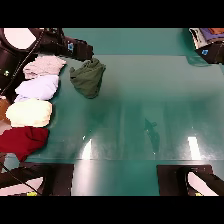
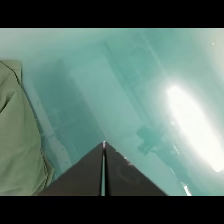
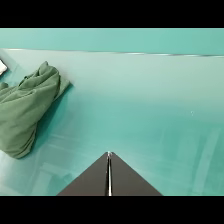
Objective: Fold the shirts.
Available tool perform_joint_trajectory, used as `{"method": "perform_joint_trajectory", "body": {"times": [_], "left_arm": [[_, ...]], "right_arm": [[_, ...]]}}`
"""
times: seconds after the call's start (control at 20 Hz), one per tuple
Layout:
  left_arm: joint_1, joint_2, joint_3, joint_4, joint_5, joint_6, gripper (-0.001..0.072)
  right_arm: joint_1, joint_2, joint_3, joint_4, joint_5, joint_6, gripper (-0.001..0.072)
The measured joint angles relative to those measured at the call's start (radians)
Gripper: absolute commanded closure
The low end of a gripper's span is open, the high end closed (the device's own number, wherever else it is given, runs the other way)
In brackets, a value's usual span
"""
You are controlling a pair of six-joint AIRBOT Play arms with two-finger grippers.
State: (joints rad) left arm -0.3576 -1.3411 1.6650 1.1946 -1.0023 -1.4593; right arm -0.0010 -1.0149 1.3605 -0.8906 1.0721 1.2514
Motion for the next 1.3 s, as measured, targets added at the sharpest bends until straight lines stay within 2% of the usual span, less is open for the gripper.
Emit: {"method": "perform_joint_trajectory", "body": {"times": [0.4,0.45,0.5,0.55,0.85,1.0,1.2,1.25,1.3], "left_arm": [[0.0,0.0,0.0,-0.009,0.0,-0.005,0.0683],[0.0,0.0,0.0,-0.009,0.002,-0.005,0.0629],[0.0,-0.001,0.0,-0.005,0.014,-0.005,0.0279],[0.0,-0.004,0.0,0.012,0.027,-0.005,0.0111],[0.056,-0.132,0.0,0.241,0.052,-0.103,0.011],[0.107,-0.255,0.0,0.273,0.037,-0.123,0.0111],[0.134,-0.383,0.0,0.261,0.042,-0.102,0.0113],[0.137,-0.402,0.0,0.251,0.048,-0.096,0.0281],[0.14,-0.416,0.004,0.245,0.053,-0.092,0.052]], "right_arm": [[0.0,0.0,0.0,0.0,-0.014,0.0,0.0693],[0.0,0.0,0.0,0.0,-0.018,0.0,0.0693],[0.0,0.0,0.0,0.001,-0.023,0.0,0.0693],[0.0,0.0,0.0,0.001,-0.025,0.0,0.0693],[0.0,0.0,0.0,0.007,-0.024,0.0,0.0693],[0.0,0.0,0.0,0.008,-0.009,0.0,0.0693],[0.0,0.0,0.0,0.008,0.003,0.0,0.0693],[0.0,0.0,0.0,0.008,0.004,0.0,0.0693],[0.0,0.0,0.0,0.008,0.005,0.0,0.0693]]}}
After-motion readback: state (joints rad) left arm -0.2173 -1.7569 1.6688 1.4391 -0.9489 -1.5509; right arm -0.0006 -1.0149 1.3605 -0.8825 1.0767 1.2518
